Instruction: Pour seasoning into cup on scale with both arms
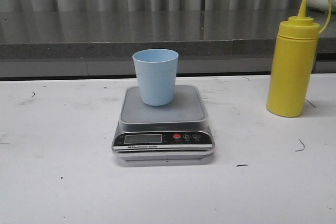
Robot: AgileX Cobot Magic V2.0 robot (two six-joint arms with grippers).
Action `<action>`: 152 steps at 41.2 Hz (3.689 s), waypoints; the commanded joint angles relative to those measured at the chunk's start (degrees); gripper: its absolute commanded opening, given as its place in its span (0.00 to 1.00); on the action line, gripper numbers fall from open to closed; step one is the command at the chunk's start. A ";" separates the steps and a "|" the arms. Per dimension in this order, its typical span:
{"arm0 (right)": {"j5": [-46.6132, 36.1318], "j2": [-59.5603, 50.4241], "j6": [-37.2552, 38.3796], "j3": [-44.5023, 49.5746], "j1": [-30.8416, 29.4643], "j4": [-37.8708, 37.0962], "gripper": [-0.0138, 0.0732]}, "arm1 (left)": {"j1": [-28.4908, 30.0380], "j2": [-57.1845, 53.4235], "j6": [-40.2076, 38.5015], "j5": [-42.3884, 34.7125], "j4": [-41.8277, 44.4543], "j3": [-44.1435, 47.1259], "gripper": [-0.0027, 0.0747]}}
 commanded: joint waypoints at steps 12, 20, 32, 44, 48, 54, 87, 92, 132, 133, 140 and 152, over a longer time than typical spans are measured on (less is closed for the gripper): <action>-4.15 0.26 -0.57 -2.07 0.06 -0.65 0.51 | -0.41 0.35 -0.18 -4.32 -0.58 -1.39 0.01; -4.15 0.26 -0.57 -2.07 0.06 -0.70 0.09 | -0.41 0.35 -0.18 -4.32 -0.58 -1.39 0.01; -2.75 0.26 -0.57 -2.07 0.06 -0.70 0.08 | -0.41 0.35 -0.18 -4.32 -0.58 -1.39 0.01; -2.75 0.26 -0.57 -2.07 0.06 -0.70 0.08 | -0.51 -0.32 -0.18 -4.60 -0.58 -0.94 0.01; -2.75 0.26 -0.57 -2.07 0.06 -0.70 0.08 | 0.41 -2.02 -0.18 -6.19 -0.58 1.18 0.01; -2.75 0.26 -0.57 -2.07 0.06 -0.70 0.08 | 6.49 -6.21 -0.18 -11.85 -0.11 8.16 0.01; -2.61 0.26 -0.57 -2.07 0.06 -0.70 0.08 | 29.39 -25.32 -0.18 -48.09 -0.32 39.55 0.01; -2.61 0.26 -0.57 -2.07 0.06 -0.70 0.08 | 29.26 -25.32 -0.18 -48.09 -0.32 39.55 0.01; -16.79 -6.86 -3.32 8.04 -6.48 -0.52 0.08 | 29.26 -25.32 -0.18 -48.09 -0.32 39.55 0.01; -19.76 -8.17 -5.09 10.32 -8.21 -0.36 0.08 | 29.26 -25.32 -0.18 -48.09 -0.32 39.55 0.01; -32.91 -17.24 -9.61 23.62 -15.11 3.94 0.09 | 29.26 -25.32 -0.18 -48.09 -0.32 39.55 0.01; -43.85 -26.36 -9.61 37.64 -20.20 6.10 0.09 | 29.26 -25.32 -0.18 -48.09 -0.32 39.55 0.01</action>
